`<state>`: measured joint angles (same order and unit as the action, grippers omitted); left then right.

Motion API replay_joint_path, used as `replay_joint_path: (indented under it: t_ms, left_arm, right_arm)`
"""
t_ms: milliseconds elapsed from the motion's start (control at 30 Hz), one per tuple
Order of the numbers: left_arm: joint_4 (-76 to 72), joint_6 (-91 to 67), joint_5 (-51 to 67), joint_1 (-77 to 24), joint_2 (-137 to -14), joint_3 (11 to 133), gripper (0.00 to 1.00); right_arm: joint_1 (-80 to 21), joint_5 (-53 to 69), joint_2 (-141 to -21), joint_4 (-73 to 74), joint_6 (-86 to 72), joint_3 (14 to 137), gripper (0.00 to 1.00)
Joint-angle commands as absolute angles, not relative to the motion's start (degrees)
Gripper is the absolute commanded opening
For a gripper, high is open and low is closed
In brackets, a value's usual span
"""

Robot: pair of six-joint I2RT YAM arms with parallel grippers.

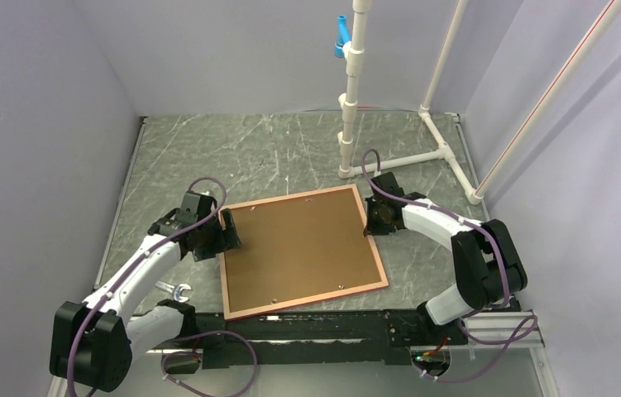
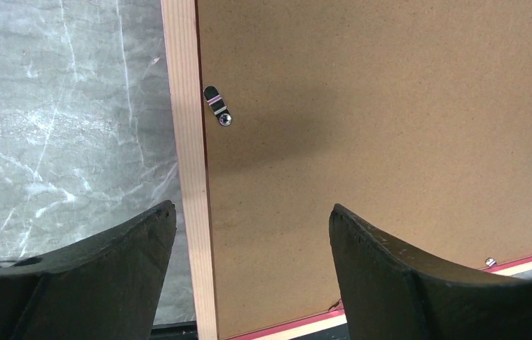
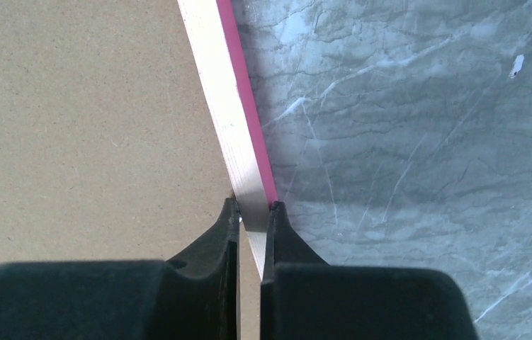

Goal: Put the photo into the frame

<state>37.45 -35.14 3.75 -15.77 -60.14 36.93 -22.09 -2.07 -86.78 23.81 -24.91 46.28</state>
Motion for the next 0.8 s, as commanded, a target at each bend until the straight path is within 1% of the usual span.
replay_joint_path:
  t_ms: [0,233,367,600,633,667,700,767]
  left_arm:
    - [36.3,-34.6,3.8,-15.6,-60.2,37.1,0.82]
    - [38.5,-34.3,0.2,-15.7,-60.4,37.7,0.82]
    - [40.0,-34.1,-4.7,-16.0,-61.4,38.4,0.82]
    - [35.5,-34.8,-4.8,-16.6,-65.3,37.0,0.82]
    - [34.3,-35.0,-4.4,-16.7,-66.2,36.8,0.82]
    - [33.2,-35.2,-4.2,-17.0,-67.1,36.5,0.81]
    - [32.2,-35.6,-4.1,-17.3,-68.0,36.4,0.8]
    - [30.6,-36.0,-4.0,-18.1,-69.6,36.5,0.79]
  right_arm:
    - [-21.6,-4.0,-88.4,23.3,-25.5,43.7,0.0]
    - [-21.3,-4.6,-83.2,25.7,-26.3,41.6,0.0]
    - [-19.5,-4.3,-79.0,27.3,-26.5,39.6,0.0]
    - [-17.0,-3.1,-76.3,29.7,-27.7,38.9,0.0]
    - [-17.0,-2.5,-76.2,29.6,-27.3,38.9,0.08]
    - [-16.9,-2.3,-76.0,29.4,-27.3,38.9,0.23]
    - [-16.9,-2.0,-75.8,29.3,-27.2,38.8,0.37]
    - [-16.9,-1.4,-75.3,29.0,-27.0,38.7,0.5]
